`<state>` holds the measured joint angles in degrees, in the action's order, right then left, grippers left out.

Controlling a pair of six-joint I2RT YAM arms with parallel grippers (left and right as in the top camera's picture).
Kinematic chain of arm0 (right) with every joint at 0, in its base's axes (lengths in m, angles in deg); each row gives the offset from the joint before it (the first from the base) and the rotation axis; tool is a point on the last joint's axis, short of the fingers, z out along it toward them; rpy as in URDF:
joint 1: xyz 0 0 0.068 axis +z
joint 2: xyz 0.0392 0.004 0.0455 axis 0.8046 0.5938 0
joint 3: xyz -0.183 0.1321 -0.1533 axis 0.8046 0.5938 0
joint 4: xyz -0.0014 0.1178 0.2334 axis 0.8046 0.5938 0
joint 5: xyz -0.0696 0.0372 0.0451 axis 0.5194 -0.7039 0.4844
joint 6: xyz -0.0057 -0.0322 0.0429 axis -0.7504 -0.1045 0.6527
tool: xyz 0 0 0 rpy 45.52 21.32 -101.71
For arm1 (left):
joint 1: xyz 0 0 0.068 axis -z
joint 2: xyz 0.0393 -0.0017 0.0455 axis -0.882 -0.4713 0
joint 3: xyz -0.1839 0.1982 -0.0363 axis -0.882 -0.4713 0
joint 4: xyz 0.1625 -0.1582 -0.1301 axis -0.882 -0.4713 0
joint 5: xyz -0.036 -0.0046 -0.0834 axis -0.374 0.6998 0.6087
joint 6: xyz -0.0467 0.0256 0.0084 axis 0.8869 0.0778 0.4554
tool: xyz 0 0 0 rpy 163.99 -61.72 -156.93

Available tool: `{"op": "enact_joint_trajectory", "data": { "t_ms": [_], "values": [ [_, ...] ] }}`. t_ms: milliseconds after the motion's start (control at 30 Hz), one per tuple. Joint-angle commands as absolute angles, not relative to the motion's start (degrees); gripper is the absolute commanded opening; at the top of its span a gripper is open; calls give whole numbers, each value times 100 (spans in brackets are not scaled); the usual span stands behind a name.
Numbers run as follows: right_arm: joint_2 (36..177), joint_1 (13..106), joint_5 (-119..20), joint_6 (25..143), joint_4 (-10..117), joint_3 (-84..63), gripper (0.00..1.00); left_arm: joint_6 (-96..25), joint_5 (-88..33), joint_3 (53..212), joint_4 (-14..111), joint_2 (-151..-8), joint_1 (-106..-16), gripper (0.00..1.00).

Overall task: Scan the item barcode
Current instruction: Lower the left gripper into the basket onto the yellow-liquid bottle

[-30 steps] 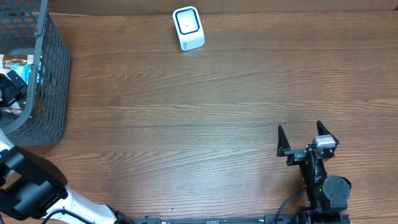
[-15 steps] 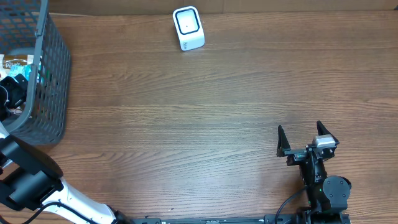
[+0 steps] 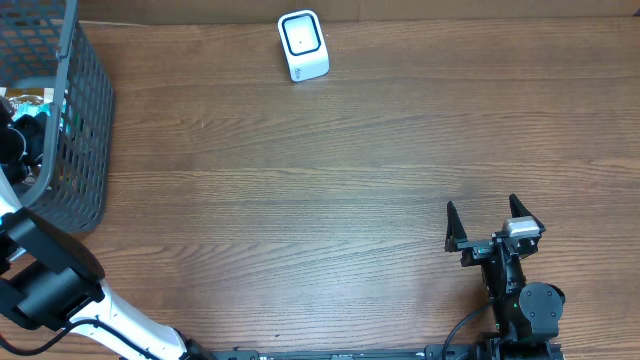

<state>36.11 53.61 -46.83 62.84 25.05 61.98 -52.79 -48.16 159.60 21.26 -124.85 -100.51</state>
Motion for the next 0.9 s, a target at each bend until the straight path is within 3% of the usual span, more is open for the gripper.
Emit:
{"op": "enact_joint_trajectory", "data": {
  "t_ms": [0,100,200,400,867],
  "values": [
    [3565,5350,-4637,6277,2490,6257,100,-5408,-4987,15885,2167,-12579,-9983,86],
    [3565,5350,-4637,6277,2490,6257,100,-5408,-5055,15885,2170,-12579,-9981,82],
    [3565,5350,-4637,6277,2490,6257,100,-5408,-5053,15885,2159,-12579,-9981,68],
    [3565,5350,-4637,6277,2490,6257,100,-5401,-5055,15885,2146,-12579,-9981,64],
    [3565,5350,-4637,6277,2490,6257,100,-4531,-5420,15885,2017,-12579,-9981,44]
  ]
}}
